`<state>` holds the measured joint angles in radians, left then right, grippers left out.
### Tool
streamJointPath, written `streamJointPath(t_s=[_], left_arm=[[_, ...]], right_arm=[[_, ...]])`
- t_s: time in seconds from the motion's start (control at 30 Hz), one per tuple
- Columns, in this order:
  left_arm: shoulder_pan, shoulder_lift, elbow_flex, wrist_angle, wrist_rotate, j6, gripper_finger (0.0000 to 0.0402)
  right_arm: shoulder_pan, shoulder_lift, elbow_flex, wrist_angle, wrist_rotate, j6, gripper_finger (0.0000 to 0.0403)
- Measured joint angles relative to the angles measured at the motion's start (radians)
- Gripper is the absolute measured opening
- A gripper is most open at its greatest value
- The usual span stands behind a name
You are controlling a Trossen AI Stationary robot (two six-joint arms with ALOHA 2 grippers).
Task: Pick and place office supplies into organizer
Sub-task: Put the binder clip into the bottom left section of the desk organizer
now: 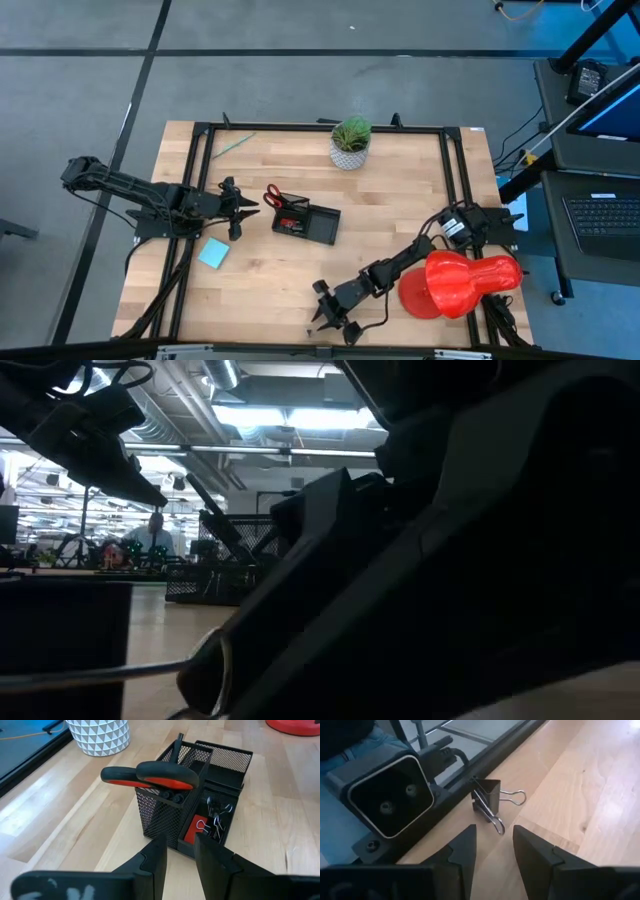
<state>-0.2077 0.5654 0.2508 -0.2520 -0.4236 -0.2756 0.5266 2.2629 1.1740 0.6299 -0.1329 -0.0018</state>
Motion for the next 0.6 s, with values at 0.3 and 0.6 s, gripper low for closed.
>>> streamJointPath(t_s=[0.3, 0.6], left_arm=[[0.0, 0.0, 0.0, 0.0, 0.0, 0.0, 0.0092], [0.0, 0.0, 0.0, 0.0, 0.0, 0.0, 0.0092]], right_arm=[[0.0, 0.001, 0.0, 0.01, 0.0, -0.002, 0.0105], [0.0, 0.001, 0.0, 0.043, 0.0, -0.005, 0.0055]])
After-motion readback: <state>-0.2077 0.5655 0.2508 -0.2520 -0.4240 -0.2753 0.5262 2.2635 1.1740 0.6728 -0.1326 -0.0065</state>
